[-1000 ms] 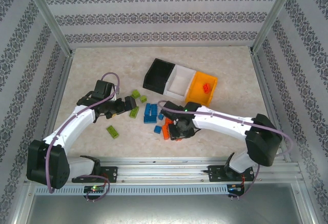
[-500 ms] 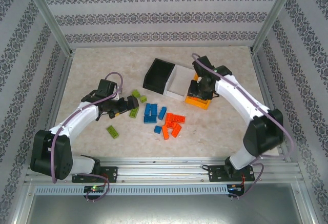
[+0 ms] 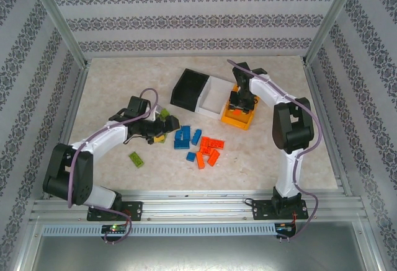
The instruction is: Sort the legos into containers by color
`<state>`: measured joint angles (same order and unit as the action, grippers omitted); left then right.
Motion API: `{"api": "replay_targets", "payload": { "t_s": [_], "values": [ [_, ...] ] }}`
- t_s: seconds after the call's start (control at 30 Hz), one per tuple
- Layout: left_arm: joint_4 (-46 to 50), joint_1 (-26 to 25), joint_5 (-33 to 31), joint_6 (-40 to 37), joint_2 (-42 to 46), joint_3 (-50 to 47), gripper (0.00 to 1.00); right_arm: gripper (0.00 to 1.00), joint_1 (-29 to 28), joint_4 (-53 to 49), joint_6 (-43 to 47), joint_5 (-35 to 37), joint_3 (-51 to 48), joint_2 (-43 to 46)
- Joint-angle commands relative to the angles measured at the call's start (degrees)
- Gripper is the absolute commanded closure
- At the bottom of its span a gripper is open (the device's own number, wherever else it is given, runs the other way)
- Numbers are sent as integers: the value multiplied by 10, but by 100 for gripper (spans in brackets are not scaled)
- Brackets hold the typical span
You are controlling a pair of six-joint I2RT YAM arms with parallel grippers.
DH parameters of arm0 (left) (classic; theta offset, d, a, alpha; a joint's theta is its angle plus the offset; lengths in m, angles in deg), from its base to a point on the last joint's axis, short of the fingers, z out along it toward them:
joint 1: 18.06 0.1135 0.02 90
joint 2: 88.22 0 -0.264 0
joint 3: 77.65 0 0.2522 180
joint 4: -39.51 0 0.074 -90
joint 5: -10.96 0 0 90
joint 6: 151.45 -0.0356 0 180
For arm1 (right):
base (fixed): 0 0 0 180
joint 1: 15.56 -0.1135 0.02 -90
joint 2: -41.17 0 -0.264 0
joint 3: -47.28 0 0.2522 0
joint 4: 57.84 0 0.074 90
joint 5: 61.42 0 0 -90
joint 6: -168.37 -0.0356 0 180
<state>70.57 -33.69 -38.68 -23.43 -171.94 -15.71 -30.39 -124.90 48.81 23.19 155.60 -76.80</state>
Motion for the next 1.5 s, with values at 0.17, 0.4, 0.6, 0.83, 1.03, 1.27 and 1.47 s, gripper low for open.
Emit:
{"api": "replay_targets", "payload": {
  "t_s": [0.17, 0.4, 0.6, 0.83, 1.03, 1.27, 1.47],
  "values": [
    [-14, -6, 21, 2, -24, 51, 0, 49, 6, -18, 23, 10, 49, -40],
    [-24, -6, 14, 4, -14, 46, 0, 47, 4, -21, 29, 25, 52, 39],
    [11, -5, -77, -6, 13, 55, 0, 43, -37, -55, 44, -1, 3, 152],
    [22, -6, -103, -18, 28, 50, 0, 35, -174, -91, -13, -28, -164, 265],
    [-3, -6, -106, 3, 41, 12, 0, 32, -278, 40, -150, -93, -307, 290],
    [26, -6, -107, -6, 64, 8, 0, 32, -305, 86, -170, -82, -348, 248],
    [59, -6, -116, -18, 92, -1, 0, 36, -297, 122, -173, -89, -360, 205]
  ]
}}
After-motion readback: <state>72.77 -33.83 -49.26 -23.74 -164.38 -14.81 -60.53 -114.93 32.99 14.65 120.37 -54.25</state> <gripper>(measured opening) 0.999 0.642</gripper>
